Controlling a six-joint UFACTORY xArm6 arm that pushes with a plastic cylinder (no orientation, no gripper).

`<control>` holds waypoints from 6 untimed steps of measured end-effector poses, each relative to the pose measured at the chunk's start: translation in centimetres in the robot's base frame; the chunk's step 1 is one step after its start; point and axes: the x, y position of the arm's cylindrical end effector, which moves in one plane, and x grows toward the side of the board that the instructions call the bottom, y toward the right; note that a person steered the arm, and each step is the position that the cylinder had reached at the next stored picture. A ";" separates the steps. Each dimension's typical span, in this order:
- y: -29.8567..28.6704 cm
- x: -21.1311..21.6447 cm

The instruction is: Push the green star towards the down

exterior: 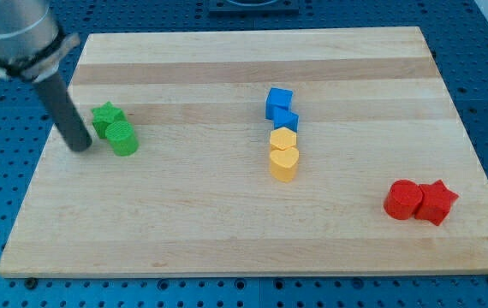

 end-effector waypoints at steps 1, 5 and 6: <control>0.0 2.4; 0.8 -15.1; 3.7 -12.6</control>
